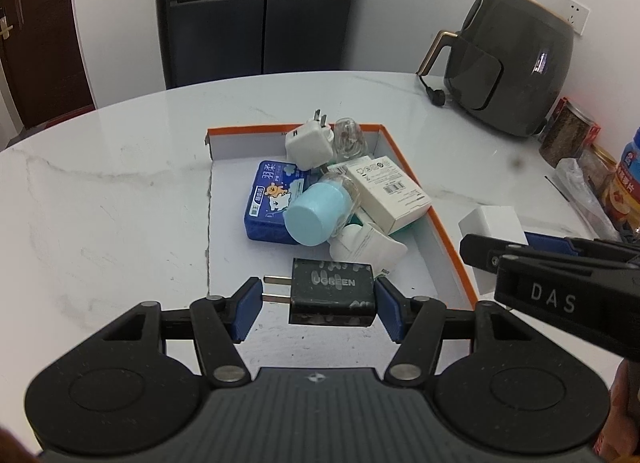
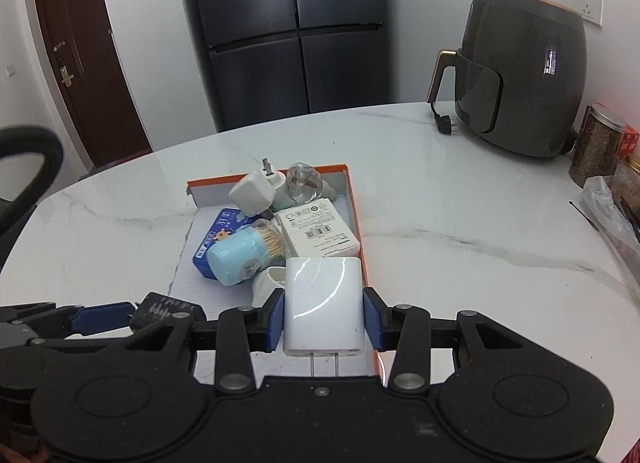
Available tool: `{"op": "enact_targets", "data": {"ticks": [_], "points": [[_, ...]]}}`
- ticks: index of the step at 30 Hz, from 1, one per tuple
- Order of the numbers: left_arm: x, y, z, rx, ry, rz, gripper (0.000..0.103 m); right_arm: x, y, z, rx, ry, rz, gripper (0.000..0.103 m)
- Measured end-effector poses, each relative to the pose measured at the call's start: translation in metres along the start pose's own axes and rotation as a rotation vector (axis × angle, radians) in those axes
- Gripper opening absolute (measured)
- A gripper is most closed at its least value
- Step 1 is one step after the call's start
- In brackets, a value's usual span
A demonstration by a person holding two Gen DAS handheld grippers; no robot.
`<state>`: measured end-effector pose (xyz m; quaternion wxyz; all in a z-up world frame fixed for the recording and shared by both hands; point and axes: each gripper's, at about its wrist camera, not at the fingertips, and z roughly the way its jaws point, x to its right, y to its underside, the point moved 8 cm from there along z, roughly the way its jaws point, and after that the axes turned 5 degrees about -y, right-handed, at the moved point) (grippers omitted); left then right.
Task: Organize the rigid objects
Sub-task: 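Carry the black charger in the left tool while the right tool carries the white charger to the tray, then lower the white flat charger into the tray and open the right tool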
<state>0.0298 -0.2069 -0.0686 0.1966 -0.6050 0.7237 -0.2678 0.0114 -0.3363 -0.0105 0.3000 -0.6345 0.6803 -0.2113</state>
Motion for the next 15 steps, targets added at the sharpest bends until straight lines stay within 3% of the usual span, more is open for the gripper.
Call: {"op": "enact_targets", "data": {"ticks": [15], "points": [[0.001,-0.004,0.033,-0.041,-0.017,-0.018,0.061,0.009,-0.009,0.049,-0.042,-0.006,-0.009,0.052]]}}
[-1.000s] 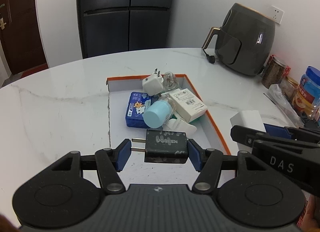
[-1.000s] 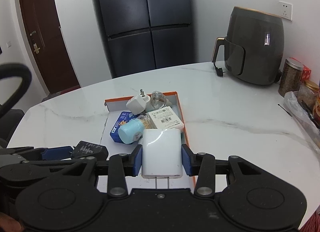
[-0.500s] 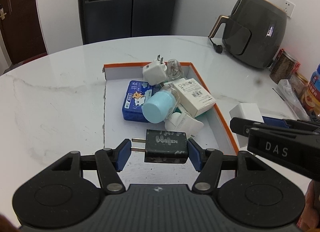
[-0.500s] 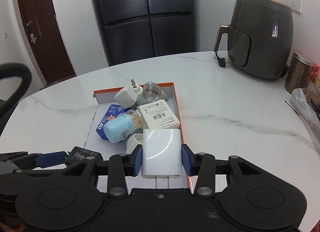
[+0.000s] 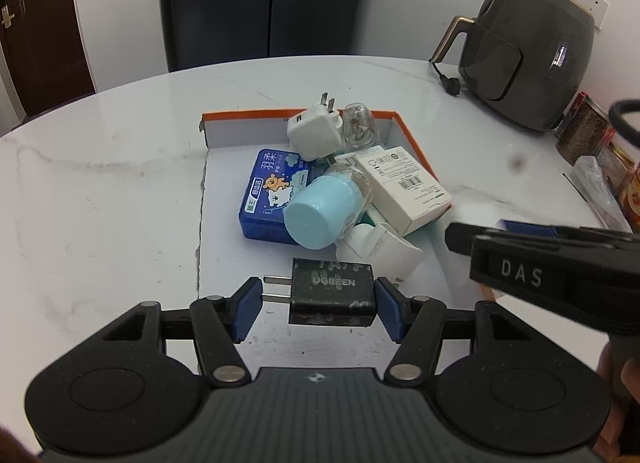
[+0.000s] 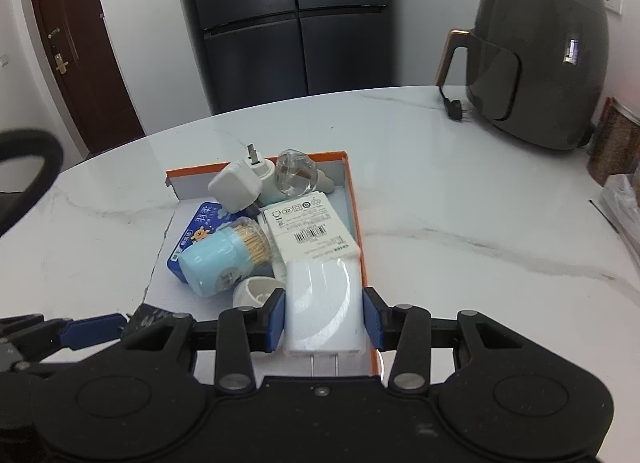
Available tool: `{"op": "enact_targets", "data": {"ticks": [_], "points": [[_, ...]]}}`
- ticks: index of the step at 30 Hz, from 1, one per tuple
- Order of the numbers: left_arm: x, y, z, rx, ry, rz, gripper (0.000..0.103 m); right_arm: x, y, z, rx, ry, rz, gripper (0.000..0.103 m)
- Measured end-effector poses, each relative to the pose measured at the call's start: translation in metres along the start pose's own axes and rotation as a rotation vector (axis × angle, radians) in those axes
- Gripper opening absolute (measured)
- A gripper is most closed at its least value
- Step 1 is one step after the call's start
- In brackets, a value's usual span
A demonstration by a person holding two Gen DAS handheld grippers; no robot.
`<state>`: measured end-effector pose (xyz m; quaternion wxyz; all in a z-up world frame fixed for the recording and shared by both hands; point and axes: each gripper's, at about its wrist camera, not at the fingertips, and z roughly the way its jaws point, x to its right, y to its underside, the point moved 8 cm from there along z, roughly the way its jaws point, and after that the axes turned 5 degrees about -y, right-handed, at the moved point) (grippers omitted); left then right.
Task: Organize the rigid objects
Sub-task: 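Lower the white flat charger into the tray and open the right tool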
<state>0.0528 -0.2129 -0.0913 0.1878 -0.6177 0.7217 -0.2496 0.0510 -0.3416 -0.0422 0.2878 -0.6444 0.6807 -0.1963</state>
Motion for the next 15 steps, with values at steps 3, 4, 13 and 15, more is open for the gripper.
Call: {"op": "enact_targets", "data": {"ticks": [3,4,13,15], "points": [[-0.002,0.000,0.004,-0.009,-0.005,-0.005,0.061,0.000,-0.005,-0.004,0.036,-0.009,-0.006,0.055],[-0.002,0.000,0.005,-0.010,-0.003,-0.005,0.061,0.001,-0.006,-0.008,0.045,-0.010,-0.009,0.055],[0.009,0.004,0.019,-0.044,0.020,-0.004,0.063,0.011,0.006,-0.050,0.082,0.001,0.008,0.061],[0.012,0.006,0.020,-0.060,0.014,0.009,0.076,0.010,0.009,-0.057,0.086,0.008,-0.003,0.063]]}}
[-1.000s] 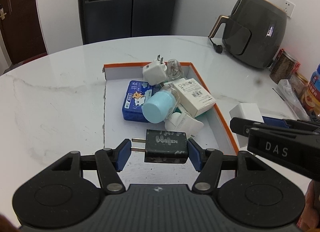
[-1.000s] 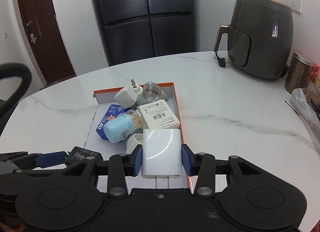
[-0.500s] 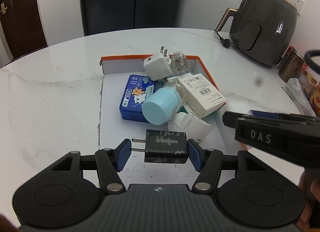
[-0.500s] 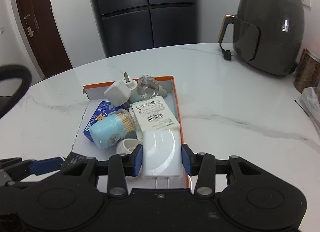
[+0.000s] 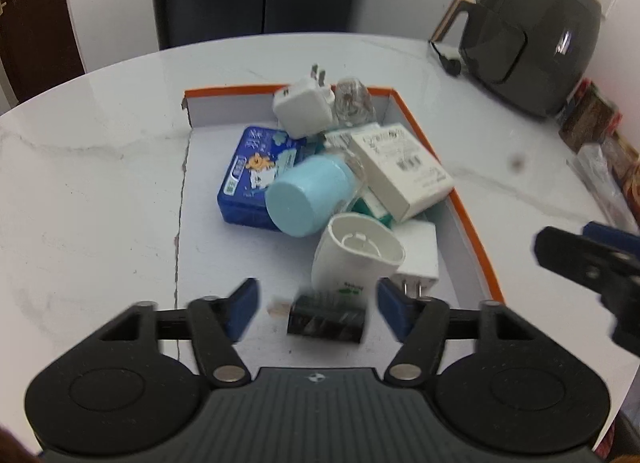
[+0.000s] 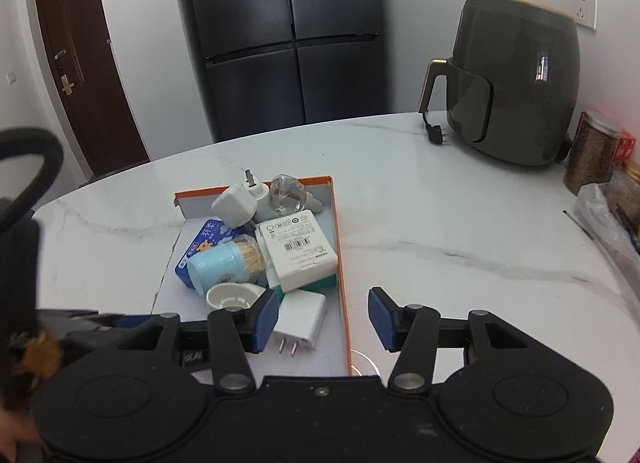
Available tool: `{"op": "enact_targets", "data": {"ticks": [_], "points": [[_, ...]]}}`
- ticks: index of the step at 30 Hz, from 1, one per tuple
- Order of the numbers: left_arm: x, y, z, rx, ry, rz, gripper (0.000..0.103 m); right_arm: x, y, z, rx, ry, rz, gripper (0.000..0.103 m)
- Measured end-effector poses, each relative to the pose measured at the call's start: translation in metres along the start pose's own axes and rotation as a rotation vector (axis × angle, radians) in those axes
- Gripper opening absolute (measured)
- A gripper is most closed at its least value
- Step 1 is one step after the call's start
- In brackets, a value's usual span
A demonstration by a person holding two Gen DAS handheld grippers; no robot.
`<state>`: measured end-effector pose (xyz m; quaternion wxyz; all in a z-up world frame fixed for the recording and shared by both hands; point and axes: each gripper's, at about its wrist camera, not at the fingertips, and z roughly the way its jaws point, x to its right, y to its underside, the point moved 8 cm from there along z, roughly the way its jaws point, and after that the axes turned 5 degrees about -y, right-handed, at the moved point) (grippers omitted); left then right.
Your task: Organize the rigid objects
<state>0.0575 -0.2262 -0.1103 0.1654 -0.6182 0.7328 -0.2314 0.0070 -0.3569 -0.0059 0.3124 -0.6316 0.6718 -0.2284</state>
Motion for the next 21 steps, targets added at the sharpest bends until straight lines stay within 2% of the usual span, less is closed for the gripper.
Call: {"op": "enact_targets", "data": {"ticks": [4,7,9,12,21], "points": [[0.002,0.004,-0.010,0.007,-0.002,0.007,0.086,-0.002,0.007,-0.011,-0.007,-0.006,-0.007,0.070],[0.001,0.007,-0.025,0.013,-0.029,0.005,0.089,-0.002,0.012,-0.017,-0.021,-0.001,-0.002,0.074],[0.001,0.010,-0.039,0.023,-0.046,0.008,0.098,-0.003,0.013,-0.023,-0.023,-0.008,0.000,0.079],[-0.003,0.015,-0.059,0.034,-0.085,-0.014,0.102,-0.006,0.016,-0.032,-0.029,-0.013,-0.008,0.082],[-0.014,0.036,-0.088,0.036,-0.166,-0.068,0.103,-0.011,0.028,-0.044,-0.064,-0.039,-0.016,0.087]]}}
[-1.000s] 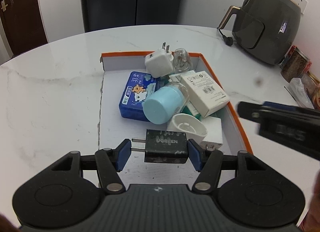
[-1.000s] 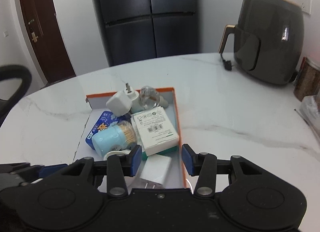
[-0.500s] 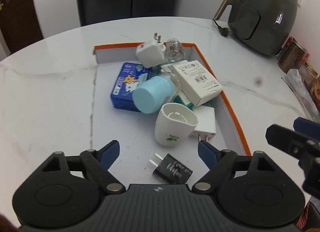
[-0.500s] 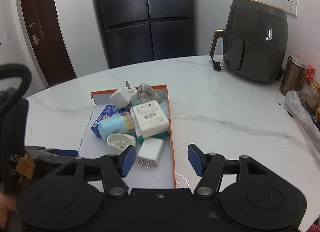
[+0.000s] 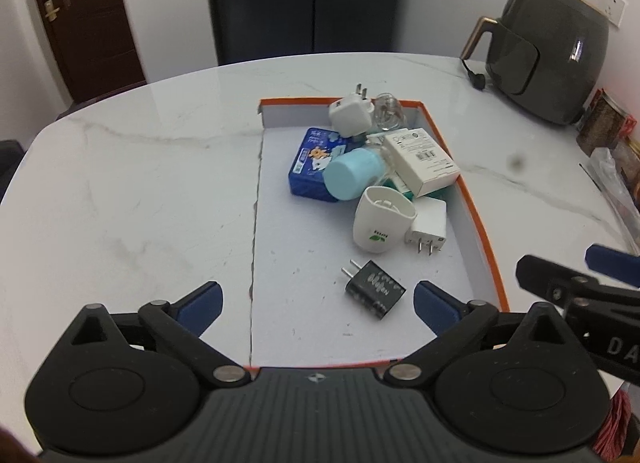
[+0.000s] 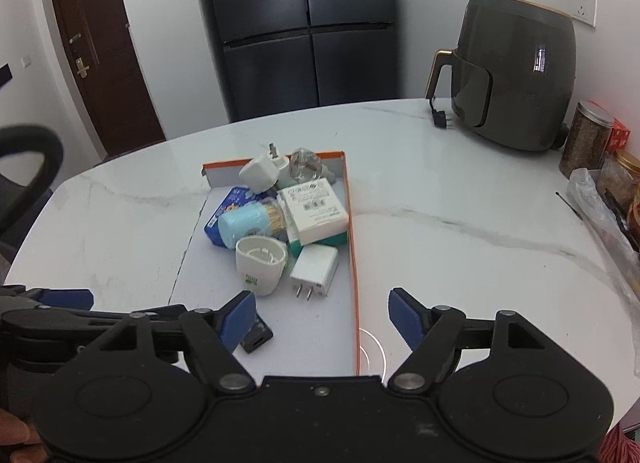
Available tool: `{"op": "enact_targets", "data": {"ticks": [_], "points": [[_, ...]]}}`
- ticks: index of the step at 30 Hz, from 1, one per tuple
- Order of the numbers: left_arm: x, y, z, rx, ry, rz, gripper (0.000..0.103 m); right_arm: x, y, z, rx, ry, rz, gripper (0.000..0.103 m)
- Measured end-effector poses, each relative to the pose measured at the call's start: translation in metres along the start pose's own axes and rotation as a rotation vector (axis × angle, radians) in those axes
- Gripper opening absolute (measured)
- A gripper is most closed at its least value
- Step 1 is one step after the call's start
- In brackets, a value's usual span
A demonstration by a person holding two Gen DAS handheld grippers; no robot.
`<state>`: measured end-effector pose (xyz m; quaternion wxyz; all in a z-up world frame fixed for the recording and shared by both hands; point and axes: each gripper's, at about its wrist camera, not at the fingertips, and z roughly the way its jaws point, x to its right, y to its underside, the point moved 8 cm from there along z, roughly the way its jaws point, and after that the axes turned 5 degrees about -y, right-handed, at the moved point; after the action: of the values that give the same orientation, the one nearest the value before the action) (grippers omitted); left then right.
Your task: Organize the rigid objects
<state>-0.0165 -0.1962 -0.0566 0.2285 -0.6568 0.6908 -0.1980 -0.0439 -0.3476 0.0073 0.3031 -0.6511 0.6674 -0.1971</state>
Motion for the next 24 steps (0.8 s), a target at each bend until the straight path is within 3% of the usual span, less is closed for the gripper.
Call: {"op": "enact_targets", "data": {"ticks": [8,24], "points": [[-0.002,0.010,0.002,-0.028,-0.020,0.002,0.103,-0.002,0.012,0.001,-0.032,0.000,-0.001,0.087],[-0.001,0.011,-0.001,-0.008,-0.027,0.002,0.103,-0.002,0.016,-0.001,-0.040,0.006,0.000,0.088]]}}
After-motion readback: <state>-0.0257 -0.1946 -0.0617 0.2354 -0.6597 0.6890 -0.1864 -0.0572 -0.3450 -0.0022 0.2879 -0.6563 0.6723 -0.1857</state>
